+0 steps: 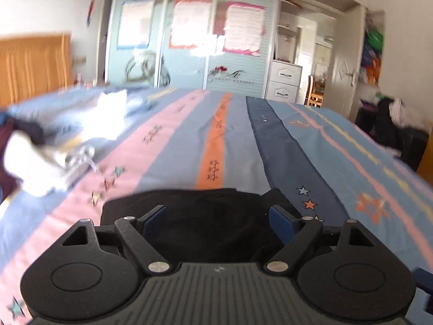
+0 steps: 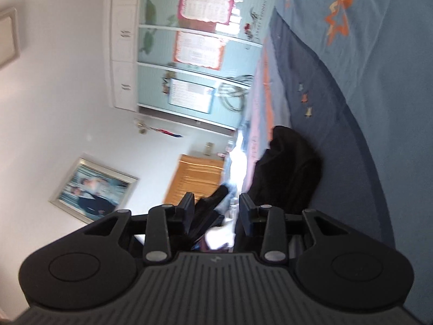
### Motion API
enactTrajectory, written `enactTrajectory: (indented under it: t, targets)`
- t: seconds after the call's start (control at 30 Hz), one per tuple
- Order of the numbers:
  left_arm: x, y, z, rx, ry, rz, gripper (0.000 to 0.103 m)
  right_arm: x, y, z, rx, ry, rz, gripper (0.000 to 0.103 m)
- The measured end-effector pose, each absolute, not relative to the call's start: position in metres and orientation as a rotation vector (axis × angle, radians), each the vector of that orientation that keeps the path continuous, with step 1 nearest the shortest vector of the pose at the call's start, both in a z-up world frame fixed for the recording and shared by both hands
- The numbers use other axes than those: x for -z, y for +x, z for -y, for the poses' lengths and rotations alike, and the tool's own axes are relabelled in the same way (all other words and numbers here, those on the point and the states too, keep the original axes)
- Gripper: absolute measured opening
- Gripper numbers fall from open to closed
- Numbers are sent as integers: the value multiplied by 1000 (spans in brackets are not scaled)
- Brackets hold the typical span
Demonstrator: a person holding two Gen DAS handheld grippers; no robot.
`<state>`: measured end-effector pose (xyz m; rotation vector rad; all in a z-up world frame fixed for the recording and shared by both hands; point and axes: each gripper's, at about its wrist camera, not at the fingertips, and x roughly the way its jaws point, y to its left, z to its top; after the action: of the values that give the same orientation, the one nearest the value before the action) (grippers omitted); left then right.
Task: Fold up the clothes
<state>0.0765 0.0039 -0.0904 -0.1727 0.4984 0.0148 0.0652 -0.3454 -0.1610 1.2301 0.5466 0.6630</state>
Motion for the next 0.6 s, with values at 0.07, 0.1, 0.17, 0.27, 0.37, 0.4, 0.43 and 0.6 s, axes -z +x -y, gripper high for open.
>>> enactTrajectory:
  t: [0.07,0.1,0.17,0.27,0.37,0.4,0.43,0.6]
  targets:
    - [94,73,-21,17,-269,-532,88,148,88,336,-694,1202,-563,40]
    - [97,73,-24,30,-269,-541,88,139,104,330,-727,1188,-564,40]
    - [103,72,-29,55,-268,-559,90,123,140,320,-795,1153,-575,41]
    - [117,71,-38,82,-283,-604,90,116,199,296,-861,1080,-678,50]
    - [133,82,-43,97,-315,-640,90,128,247,267,-848,1005,-805,51]
    - [136,81,-46,104,-322,-649,90,134,258,260,-816,968,-838,51]
    - [139,80,-48,111,-329,-658,90,141,267,255,-785,942,-867,51]
    - [143,74,-60,138,-357,-659,90,162,286,244,-733,901,-928,52]
